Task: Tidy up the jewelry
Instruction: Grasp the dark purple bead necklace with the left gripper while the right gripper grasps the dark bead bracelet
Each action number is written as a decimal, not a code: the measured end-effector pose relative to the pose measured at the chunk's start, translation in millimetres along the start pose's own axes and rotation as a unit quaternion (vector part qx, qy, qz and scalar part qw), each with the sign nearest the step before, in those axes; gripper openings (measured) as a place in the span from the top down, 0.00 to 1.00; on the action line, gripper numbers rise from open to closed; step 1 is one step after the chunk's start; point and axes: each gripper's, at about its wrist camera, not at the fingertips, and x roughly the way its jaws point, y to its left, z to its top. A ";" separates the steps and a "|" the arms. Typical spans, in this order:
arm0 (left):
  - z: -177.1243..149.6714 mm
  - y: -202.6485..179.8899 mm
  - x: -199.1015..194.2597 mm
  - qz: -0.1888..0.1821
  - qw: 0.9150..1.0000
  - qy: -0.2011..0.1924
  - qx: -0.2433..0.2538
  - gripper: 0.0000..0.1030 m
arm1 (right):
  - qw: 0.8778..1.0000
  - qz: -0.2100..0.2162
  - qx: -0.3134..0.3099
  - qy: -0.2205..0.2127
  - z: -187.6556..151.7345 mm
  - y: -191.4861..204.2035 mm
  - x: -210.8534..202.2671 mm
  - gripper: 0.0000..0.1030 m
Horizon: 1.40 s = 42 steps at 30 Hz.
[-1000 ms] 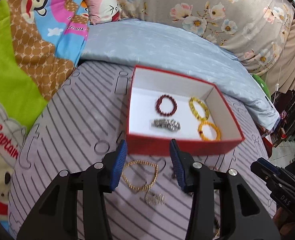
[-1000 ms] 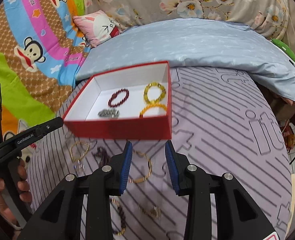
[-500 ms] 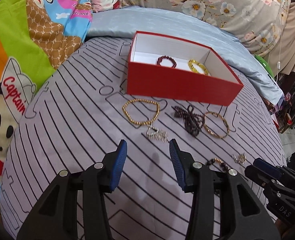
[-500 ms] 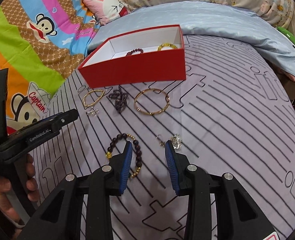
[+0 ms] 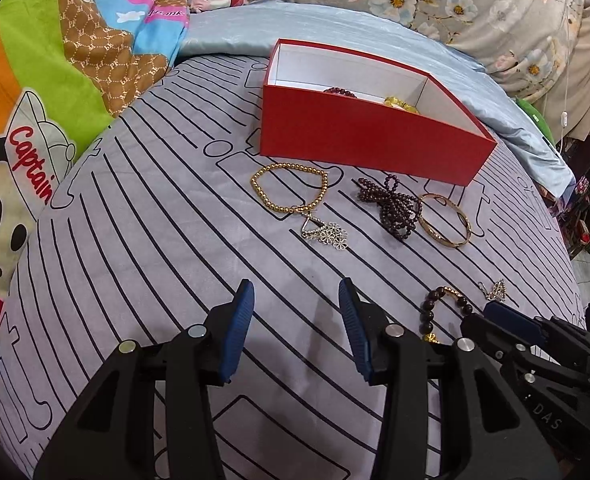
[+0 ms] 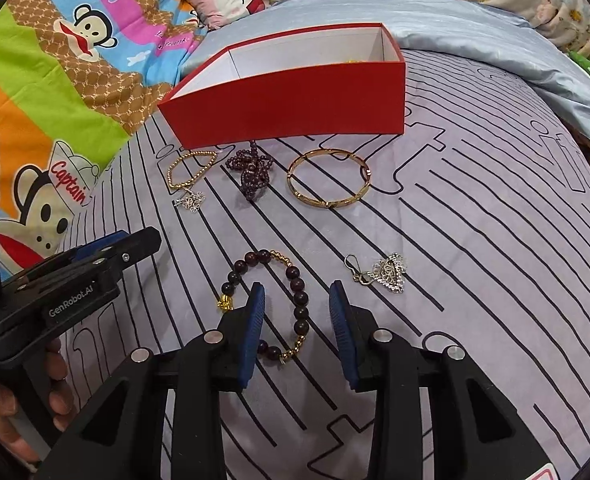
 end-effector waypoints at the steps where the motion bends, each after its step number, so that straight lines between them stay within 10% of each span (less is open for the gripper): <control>1: 0.0 0.5 0.5 0.000 1.000 0.000 0.000 0.59 | 1.000 -0.002 -0.001 0.001 0.3 0.5 0.8 0.70; 10: -0.1 -0.7 2.9 -0.002 1.000 0.003 -0.001 0.59 | 0.999 -0.028 -0.023 -0.001 -0.4 3.0 3.2 0.92; 35: 41.9 -71.8 44.9 -0.043 0.999 0.009 0.030 0.60 | 1.000 0.004 0.025 0.007 -28.6 -23.4 -20.9 0.92; 42: 41.6 -71.5 55.0 -0.045 0.998 0.020 0.041 0.88 | 1.000 0.009 0.026 0.009 -26.8 -22.1 -19.8 0.92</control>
